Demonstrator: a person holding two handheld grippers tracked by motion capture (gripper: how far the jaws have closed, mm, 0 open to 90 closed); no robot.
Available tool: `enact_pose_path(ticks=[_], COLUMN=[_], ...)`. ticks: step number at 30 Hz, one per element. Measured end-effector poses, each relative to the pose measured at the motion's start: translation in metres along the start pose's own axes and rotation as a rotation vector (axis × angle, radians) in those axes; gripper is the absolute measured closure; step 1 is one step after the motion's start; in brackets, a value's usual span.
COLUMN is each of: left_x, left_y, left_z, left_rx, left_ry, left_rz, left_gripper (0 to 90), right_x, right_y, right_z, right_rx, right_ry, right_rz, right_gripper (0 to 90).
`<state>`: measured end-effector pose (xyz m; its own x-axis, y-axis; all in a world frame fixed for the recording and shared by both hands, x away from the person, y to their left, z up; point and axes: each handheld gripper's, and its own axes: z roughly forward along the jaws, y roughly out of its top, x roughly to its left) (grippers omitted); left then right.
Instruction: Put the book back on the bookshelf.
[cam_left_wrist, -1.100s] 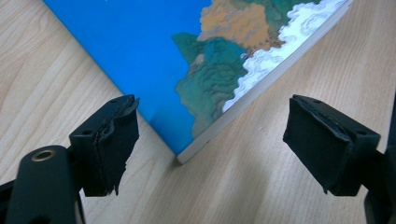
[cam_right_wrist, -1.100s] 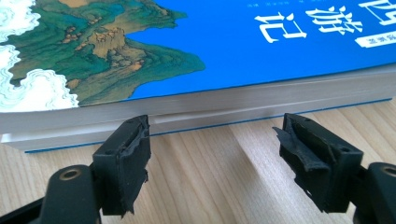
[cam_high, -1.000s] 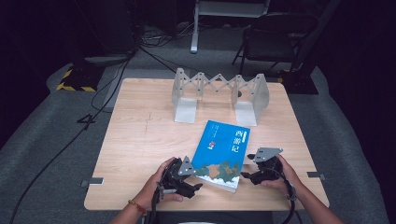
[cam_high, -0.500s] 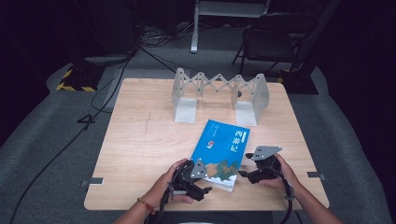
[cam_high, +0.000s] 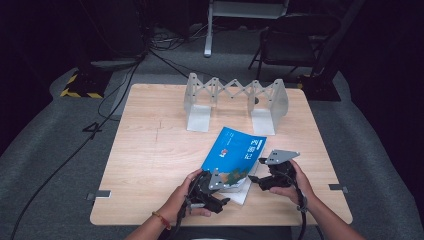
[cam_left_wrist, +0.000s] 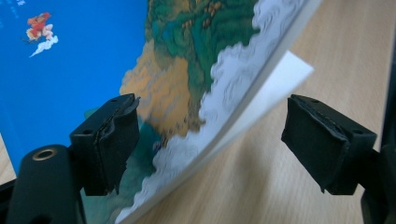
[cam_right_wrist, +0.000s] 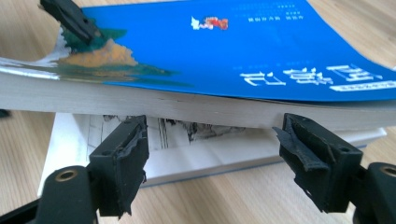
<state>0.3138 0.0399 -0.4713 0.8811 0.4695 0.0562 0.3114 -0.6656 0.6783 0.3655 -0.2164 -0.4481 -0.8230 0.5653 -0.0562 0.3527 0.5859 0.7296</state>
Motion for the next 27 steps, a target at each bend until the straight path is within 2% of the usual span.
enact_pose_path(ticks=[3, 6, 7, 8, 9, 12, 15, 17, 19, 21, 22, 25, 27], left_x=[-0.005, -0.006, -0.004, -0.001, 0.000, 0.002, 0.005, 0.006, 0.011, 0.016, 0.020, 0.028, 0.032], left_y=[0.007, 0.011, 0.013, 0.013, 0.012, 0.010, 0.010, 0.009, 0.008, 0.006, 0.004, -0.001, -0.004], left_z=[0.005, 0.007, 0.007, 0.006, 0.005, 0.000, -0.005, -0.007, -0.011, -0.014, -0.017, -0.025, -0.028], left_rx=[0.002, -0.015, -0.024, -0.035, -0.046, -0.080, -0.081, -0.091, -0.094, -0.092, -0.096, -0.102, -0.098], left_ry=[0.051, 0.097, 0.116, 0.102, 0.093, 0.098, 0.103, 0.103, 0.083, 0.056, 0.039, 0.028, 0.021], left_rz=[0.004, -0.021, -0.027, -0.036, -0.036, -0.034, -0.014, -0.012, -0.018, -0.031, -0.047, -0.067, -0.072], left_gripper=[21.4, 30.5, 37.1, 44.4, 47.1, 60.8, 68.6, 69.7, 70.4, 70.4, 69.9, 69.5, 69.2], right_x=[0.003, 0.004, 0.005, 0.006, 0.006, 0.004, 0.002, 0.001, 0.000, 0.001, 0.001, 0.000, 0.001], right_y=[0.006, 0.010, 0.011, 0.012, 0.012, 0.011, 0.010, 0.009, 0.007, 0.006, 0.005, 0.007, 0.011], right_z=[0.003, 0.005, 0.005, 0.005, 0.005, 0.006, 0.005, 0.004, 0.002, -0.002, -0.004, -0.010, -0.011], right_rx=[-0.005, -0.003, -0.002, -0.004, -0.007, -0.010, -0.022, -0.029, -0.038, -0.048, -0.060, -0.102, -0.114], right_ry=[-0.005, -0.010, -0.012, -0.016, -0.023, -0.020, -0.003, 0.004, 0.029, 0.019, 0.031, 0.026, 0.027], right_rz=[0.011, 0.005, 0.005, 0.001, -0.002, 0.012, 0.031, 0.030, 0.016, -0.020, -0.028, -0.035, -0.064], right_gripper=[24.3, 24.2, 24.2, 24.2, 24.2, 24.6, 25.2, 27.6, 28.9, 29.8, 31.7, 33.7, 33.7])
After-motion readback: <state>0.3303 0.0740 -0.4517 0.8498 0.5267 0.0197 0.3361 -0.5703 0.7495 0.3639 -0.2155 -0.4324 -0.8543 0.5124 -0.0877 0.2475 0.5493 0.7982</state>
